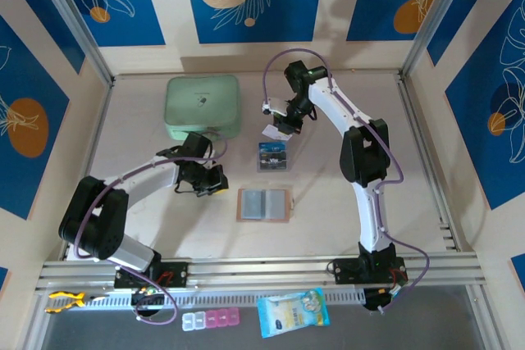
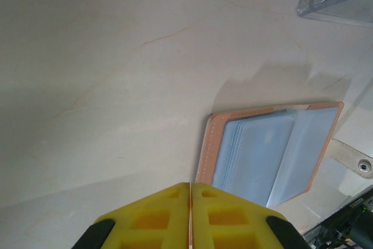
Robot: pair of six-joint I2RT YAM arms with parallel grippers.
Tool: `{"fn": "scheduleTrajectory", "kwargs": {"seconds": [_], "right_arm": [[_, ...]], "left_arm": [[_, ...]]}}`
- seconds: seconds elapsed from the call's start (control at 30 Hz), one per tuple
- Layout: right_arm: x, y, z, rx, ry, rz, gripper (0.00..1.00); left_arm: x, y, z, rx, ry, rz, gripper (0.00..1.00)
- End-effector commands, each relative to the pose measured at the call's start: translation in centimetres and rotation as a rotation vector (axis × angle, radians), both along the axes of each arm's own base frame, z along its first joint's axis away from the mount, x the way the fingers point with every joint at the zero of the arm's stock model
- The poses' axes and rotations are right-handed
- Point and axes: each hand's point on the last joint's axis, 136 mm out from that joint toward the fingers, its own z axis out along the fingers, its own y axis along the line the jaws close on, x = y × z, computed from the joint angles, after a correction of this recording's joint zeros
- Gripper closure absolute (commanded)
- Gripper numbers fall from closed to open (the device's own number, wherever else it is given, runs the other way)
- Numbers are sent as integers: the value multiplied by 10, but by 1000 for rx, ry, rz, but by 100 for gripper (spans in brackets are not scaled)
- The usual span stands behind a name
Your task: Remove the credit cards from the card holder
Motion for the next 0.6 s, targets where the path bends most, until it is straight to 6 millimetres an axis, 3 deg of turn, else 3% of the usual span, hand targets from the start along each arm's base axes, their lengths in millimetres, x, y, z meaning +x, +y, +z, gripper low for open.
{"fn": "scheduleTrajectory", "kwargs": {"seconds": [0.0,0.07,0.3,0.57], "right_arm": [[-7,0,-1,-1,20,32,88],[-2,0,0,-3,-1,20,83],[15,4,13,9,-87,-21,82],[22,26,13,45,-145,-17,98]], "left_arm": [[-6,5,-3,1,28,-6,91],[-6,5,-2,2,26,-3,91],[-7,6,-3,-1,24,-1,91],[-7,4,-4,-12,26,0,91]]}}
